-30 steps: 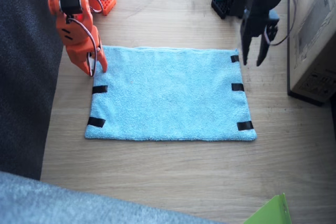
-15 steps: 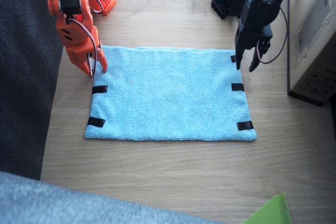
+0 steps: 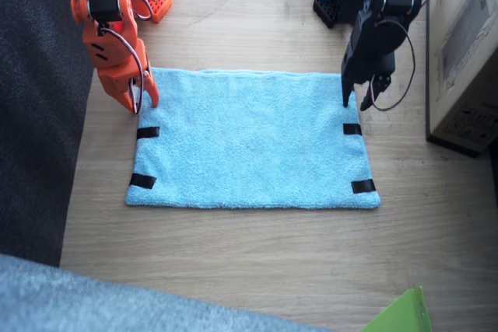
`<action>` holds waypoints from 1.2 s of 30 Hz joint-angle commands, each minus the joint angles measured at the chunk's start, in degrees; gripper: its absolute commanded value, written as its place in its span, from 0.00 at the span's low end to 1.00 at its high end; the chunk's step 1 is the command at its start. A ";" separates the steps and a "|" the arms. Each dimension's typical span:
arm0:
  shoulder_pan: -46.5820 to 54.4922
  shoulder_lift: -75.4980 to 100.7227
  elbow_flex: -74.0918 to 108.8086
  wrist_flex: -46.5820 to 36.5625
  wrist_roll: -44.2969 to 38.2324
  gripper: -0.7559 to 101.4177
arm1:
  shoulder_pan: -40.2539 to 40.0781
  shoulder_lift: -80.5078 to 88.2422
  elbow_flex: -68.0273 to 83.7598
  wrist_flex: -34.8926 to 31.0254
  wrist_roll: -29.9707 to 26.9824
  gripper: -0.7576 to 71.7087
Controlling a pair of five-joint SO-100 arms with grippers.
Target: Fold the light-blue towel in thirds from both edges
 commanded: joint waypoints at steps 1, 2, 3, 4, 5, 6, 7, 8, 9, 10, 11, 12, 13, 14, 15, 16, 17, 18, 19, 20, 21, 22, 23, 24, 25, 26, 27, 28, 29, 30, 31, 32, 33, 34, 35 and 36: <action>0.44 -0.53 -2.64 1.76 0.53 0.16 | 1.05 -0.35 -0.62 -0.09 0.26 0.31; 0.53 -0.70 -2.81 1.85 0.53 0.15 | 1.05 -0.62 -0.79 0.00 0.18 0.30; 0.70 -0.79 -2.81 1.85 0.53 0.14 | 1.05 -0.70 -0.88 0.09 0.18 0.30; 0.79 -0.88 -2.90 1.93 0.44 0.13 | 1.05 -0.79 -0.88 0.09 0.09 0.29; 0.88 -1.05 -2.99 1.93 0.18 0.11 | 1.05 -0.97 -0.97 0.09 0.09 0.29; 0.97 -1.49 -3.34 2.29 0.09 0.09 | 1.14 -1.23 -1.05 0.09 0.09 0.29; 0.97 -2.02 -3.60 2.64 0.09 0.08 | 1.14 -1.58 -1.23 0.09 0.09 0.28; 1.05 -2.37 -3.87 2.81 0.09 0.08 | 1.23 -1.93 -1.41 0.18 0.09 0.28; 1.14 -2.55 -4.04 2.90 0.09 0.08 | 1.32 -2.20 -1.58 0.26 0.09 0.27; 1.23 -2.64 -4.04 2.90 0.26 0.08 | 1.23 -2.46 -1.67 0.26 0.18 0.27; 1.23 -2.64 -4.04 2.99 0.26 0.08 | 1.14 -2.72 -1.76 0.26 0.26 0.27; 1.32 -2.64 -4.04 2.99 0.26 0.08 | 1.14 -2.81 -1.85 0.26 0.18 0.27; 1.32 -2.72 -4.04 2.99 0.26 0.08 | 1.14 -2.90 -1.85 0.26 0.18 0.27; 1.32 -2.72 -4.04 3.08 0.35 0.07 | 1.05 -3.08 -1.93 0.35 0.18 0.27; 1.32 -2.72 -3.96 3.08 0.35 0.07 | 1.05 -3.25 -2.02 0.35 0.18 0.27; 1.32 -2.72 -3.96 3.08 0.35 0.06 | 1.05 -3.34 -2.11 0.35 0.26 0.26; 1.32 -2.64 -3.87 3.08 0.35 0.05 | 1.14 -3.52 -2.20 0.44 0.26 0.26; 1.32 -2.55 -3.78 3.08 0.35 0.04 | 1.14 -3.60 -2.29 0.44 0.26 0.24; 1.32 -2.55 -3.78 3.08 0.35 0.04 | 1.23 -3.69 -2.29 0.44 0.26 0.23; 1.23 -2.46 -3.69 3.08 0.26 0.04 | 1.32 -3.69 -2.29 0.44 0.26 0.21; 1.23 -2.37 -3.60 3.08 0.26 0.04 | 1.32 -3.69 -2.29 0.53 0.26 0.18; 1.23 -2.20 -3.43 3.08 0.26 0.04 | 1.32 -3.69 -2.29 0.62 0.26 0.16; 1.14 -2.02 -3.25 2.99 0.18 0.04 | 1.41 -3.69 -2.29 0.70 0.26 0.13; 1.14 -1.93 -3.08 2.99 0.18 0.04 | 1.49 -3.69 -2.29 0.70 0.18 0.11; 1.14 -1.85 -2.99 2.99 0.18 0.03 | 1.67 -3.60 -2.29 0.79 0.18 0.09; 1.14 -1.67 -2.81 2.90 0.18 0.03 | 1.76 -3.60 -2.29 0.88 0.18 0.09; 1.14 -1.58 -2.72 2.81 0.09 0.03 | 1.85 -3.52 -2.29 0.97 0.18 0.08; 1.14 -1.49 -2.64 2.72 0.09 0.03 | 1.85 -3.52 -2.29 1.05 0.26 0.08; 1.14 -1.32 -2.46 2.72 0.00 0.03 | 1.85 -3.43 -2.29 1.05 0.35 0.08; 1.14 -1.23 -2.37 2.64 0.00 0.03 | 1.85 -3.43 -2.29 1.14 0.44 0.06; 1.14 -1.05 -2.20 2.55 0.00 0.02 | 1.85 -3.43 -2.29 1.23 0.62 0.05; 1.05 -0.88 -2.02 2.55 0.00 0.02 | 1.85 -3.34 -2.29 1.32 0.62 0.04; 1.05 -0.79 -1.85 2.55 0.00 0.02 | 1.85 -3.25 -2.29 1.41 0.70 0.02; 1.05 -0.70 -1.76 2.55 0.00 0.02 | 1.85 -3.08 -2.29 1.49 0.79 0.01; 1.05 -0.62 -1.67 2.55 -0.09 0.02 | 1.93 -2.90 -2.29 1.67 0.79 0.01; 1.14 -0.62 -1.58 2.46 -0.09 0.02 | 2.02 -2.55 -2.29 1.85 0.88 0.01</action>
